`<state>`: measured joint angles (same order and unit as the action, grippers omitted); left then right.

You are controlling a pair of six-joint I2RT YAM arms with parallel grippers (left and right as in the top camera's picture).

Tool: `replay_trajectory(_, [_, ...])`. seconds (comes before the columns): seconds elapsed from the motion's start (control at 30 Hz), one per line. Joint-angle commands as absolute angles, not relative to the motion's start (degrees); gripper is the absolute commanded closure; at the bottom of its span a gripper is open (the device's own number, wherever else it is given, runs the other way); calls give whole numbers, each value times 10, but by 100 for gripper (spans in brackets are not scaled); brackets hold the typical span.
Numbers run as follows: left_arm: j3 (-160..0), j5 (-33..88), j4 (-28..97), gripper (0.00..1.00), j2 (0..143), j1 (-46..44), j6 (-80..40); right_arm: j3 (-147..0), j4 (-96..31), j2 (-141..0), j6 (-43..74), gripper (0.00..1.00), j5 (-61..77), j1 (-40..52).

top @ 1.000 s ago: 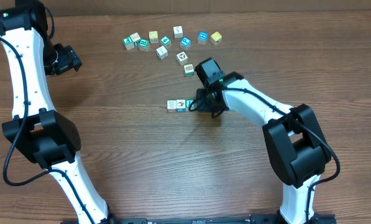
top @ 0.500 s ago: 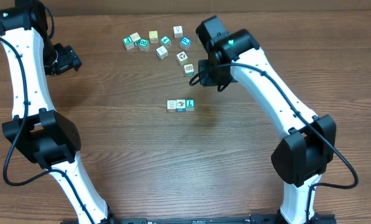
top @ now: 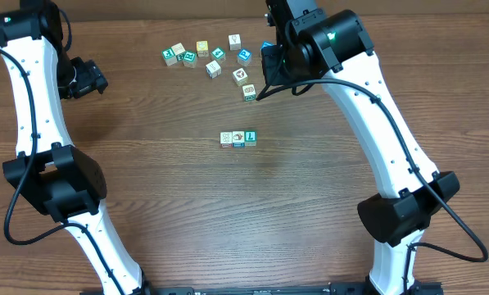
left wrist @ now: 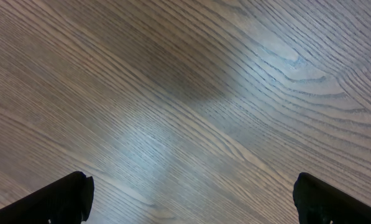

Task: Form a horizontal line
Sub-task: 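Raise the right arm and swing it toward the block cluster, then lower the right gripper onto the pineapple-picture block and close it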

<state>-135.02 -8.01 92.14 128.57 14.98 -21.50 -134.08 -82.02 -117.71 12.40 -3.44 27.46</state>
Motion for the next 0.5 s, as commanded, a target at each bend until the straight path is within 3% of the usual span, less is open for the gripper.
replay_trajectory(0.0, [-1347,-85,922,0,1285,145,-223,-1350,-807,-1185,119,49,-40,273])
replay_trajectory(0.17, [-1347,-85,922,1,1285,145,-223,-1350,-782,-1203,119,20,-40,273])
replay_trajectory(0.3, [-1347,-85,922,1,1285,145,-223,-1350,-765,-1219,119,14,-40,273])
replay_trajectory(0.47, [-1347,-85,922,0,1285,145,-223,-1343,-736,-1246,119,13,-40,273])
